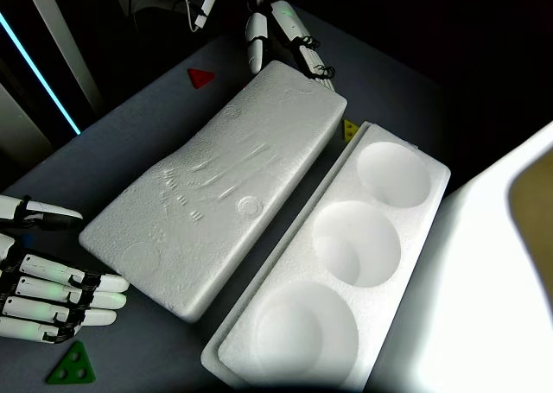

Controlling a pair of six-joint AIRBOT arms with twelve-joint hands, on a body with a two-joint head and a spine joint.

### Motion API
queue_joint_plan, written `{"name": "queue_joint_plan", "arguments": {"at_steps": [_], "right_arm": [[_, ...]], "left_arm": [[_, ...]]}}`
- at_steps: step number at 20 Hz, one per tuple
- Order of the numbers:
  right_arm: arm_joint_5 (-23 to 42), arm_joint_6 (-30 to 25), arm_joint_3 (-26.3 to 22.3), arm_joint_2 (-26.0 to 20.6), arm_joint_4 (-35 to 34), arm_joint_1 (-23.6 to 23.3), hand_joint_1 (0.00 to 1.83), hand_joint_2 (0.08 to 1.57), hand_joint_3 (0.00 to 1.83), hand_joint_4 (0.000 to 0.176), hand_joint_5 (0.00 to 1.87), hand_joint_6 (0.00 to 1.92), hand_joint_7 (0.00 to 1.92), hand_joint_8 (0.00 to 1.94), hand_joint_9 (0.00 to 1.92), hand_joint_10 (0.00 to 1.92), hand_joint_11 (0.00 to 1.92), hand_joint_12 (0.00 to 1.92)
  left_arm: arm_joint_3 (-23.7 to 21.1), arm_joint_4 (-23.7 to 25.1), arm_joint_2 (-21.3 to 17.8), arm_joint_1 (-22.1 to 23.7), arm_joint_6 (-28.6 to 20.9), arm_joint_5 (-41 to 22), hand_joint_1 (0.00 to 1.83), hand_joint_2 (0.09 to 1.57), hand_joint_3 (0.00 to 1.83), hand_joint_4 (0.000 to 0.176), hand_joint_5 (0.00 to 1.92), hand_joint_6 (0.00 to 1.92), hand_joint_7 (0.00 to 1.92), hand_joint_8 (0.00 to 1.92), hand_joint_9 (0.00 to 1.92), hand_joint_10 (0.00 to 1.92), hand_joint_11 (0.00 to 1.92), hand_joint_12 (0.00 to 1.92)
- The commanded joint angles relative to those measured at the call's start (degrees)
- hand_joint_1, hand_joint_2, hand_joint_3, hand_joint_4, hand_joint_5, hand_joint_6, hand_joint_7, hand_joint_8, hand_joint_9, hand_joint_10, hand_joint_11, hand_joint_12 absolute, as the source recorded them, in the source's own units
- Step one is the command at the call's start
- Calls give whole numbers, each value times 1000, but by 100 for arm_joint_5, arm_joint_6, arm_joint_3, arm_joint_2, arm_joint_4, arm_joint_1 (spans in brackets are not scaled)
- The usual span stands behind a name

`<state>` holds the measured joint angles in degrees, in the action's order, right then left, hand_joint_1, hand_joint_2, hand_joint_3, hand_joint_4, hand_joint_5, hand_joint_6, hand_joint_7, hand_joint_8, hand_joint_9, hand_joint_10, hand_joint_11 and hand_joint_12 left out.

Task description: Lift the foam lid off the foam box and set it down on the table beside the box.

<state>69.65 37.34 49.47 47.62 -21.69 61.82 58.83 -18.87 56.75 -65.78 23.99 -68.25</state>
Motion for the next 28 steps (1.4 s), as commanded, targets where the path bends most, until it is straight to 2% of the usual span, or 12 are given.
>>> {"name": "queue_joint_plan", "arguments": {"at_steps": [1,2,5,6,9,17,20,22,24,25,27,28], "right_arm": [[795,6,-24,-68,205,-30,387,1205,0,0,0,0,0,0,0,1,0,1104],[828,21,-36,-80,154,-21,386,1201,0,0,0,0,0,0,0,0,0,1100],[903,32,-71,-131,64,38,374,1196,0,0,0,0,0,0,0,0,0,1105],[917,34,-76,-135,53,42,384,1192,0,0,0,0,0,0,0,0,0,1040],[954,35,-103,-153,44,53,374,1177,0,0,0,0,0,0,0,0,0,916],[1077,141,-188,-291,-155,172,375,1191,2,0,0,0,0,0,0,0,0,1090],[1198,154,-220,-331,-225,242,416,1208,1,0,0,0,0,0,0,0,0,655],[1362,159,-257,-372,-222,304,394,1211,0,0,0,0,0,0,0,0,0,536],[1524,162,-259,-412,-155,359,348,1221,4,0,0,0,0,0,0,0,0,510],[1560,166,-257,-435,-109,337,379,1239,4,0,0,0,0,0,0,0,0,101],[1614,244,-246,-518,36,233,357,1258,9,0,0,0,0,0,0,0,0,3],[1612,303,-237,-550,110,175,265,1297,25,0,0,0,0,0,0,0,0,0]], "left_arm": [[-33,223,-56,-1,2,-797,346,1178,0,1,0,0,0,0,0,0,0,0],[-35,192,-66,-18,8,-812,351,1170,0,11,0,0,0,0,0,0,0,0],[-32,117,-91,-70,13,-841,314,1159,0,5,0,0,0,0,0,0,0,0],[-33,108,-96,-77,13,-843,316,1158,0,0,0,0,0,0,0,0,0,0],[-27,97,-97,-92,13,-834,304,1142,0,5,0,0,0,0,0,0,0,0],[-33,-122,-175,-209,84,-935,329,1142,0,2,13,1,0,0,0,0,0,0],[-40,-159,-197,-231,91,-997,327,1144,0,0,6,1,0,0,0,0,0,0],[-66,-129,-240,-231,95,-1103,329,1148,0,1,8,2,0,0,0,0,0,0],[-114,-10,-344,-170,155,-1253,318,1146,0,17,3,0,0,0,0,0,0,0],[-123,54,-385,-110,202,-1279,336,1149,0,23,0,0,0,0,0,0,0,0],[-118,241,-498,83,303,-1336,334,1147,0,17,0,0,0,0,0,0,0,0],[-106,365,-551,203,349,-1332,330,1145,0,47,0,0,0,0,0,0,0,0]]}}
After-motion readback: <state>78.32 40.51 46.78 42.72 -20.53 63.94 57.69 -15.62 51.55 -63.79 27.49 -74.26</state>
